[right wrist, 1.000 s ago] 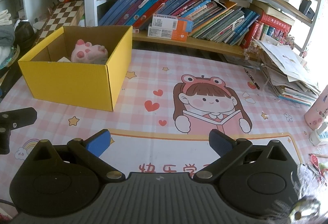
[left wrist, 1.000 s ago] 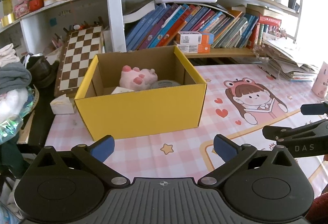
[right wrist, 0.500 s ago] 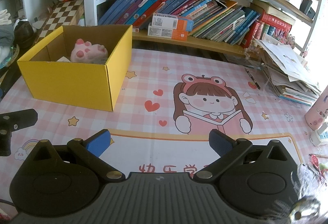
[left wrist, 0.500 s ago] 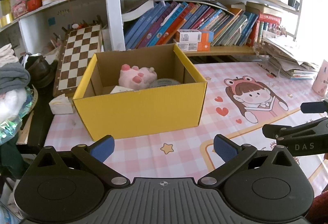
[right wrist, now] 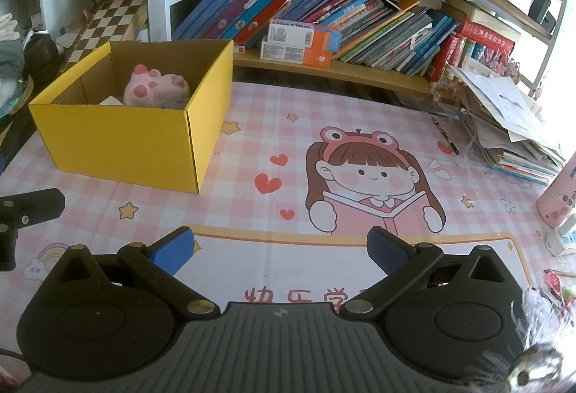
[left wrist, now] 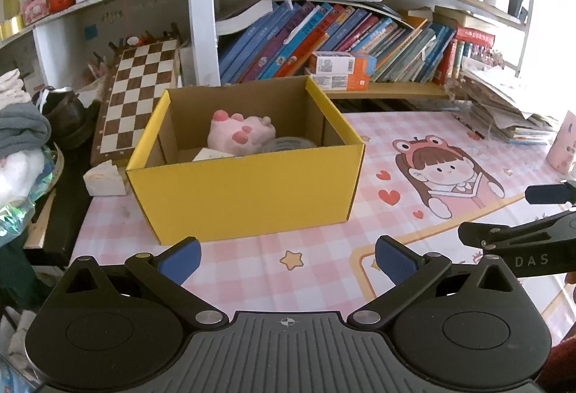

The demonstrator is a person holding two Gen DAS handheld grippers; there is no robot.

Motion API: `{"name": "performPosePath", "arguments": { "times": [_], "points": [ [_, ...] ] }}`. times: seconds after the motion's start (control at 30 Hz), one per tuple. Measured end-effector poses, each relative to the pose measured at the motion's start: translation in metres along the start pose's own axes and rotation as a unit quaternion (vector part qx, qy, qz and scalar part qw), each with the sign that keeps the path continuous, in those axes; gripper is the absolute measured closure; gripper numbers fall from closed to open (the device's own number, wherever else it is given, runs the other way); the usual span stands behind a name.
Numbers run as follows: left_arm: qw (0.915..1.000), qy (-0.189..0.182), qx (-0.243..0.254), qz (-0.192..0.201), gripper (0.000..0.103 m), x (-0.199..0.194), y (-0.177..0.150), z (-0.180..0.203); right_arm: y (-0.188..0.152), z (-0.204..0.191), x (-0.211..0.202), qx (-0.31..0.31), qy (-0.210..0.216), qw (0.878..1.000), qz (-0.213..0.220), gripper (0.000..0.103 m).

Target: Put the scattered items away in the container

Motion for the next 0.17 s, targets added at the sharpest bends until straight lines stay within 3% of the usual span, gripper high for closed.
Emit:
{"name": "performPosePath", "arguments": {
  "times": [0.17],
  "points": [
    [1.0000,-0.006,0.006,-0.001,0.000,0.0009,0.0000,0.0018,-0.0001,-0.0016,0.0033,-0.003,0.003,1.000,-0.005,0.000]
  ]
}}
Point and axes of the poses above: each gripper's, at about its wrist camera, not at the fingertips, and x roughly the way its jaws point, z to its right, y to its top, the point moved 4 cm from there along x, roughly the way its jaws point, and after that the axes turned 12 degrees about -x, right-handed, at the moved point
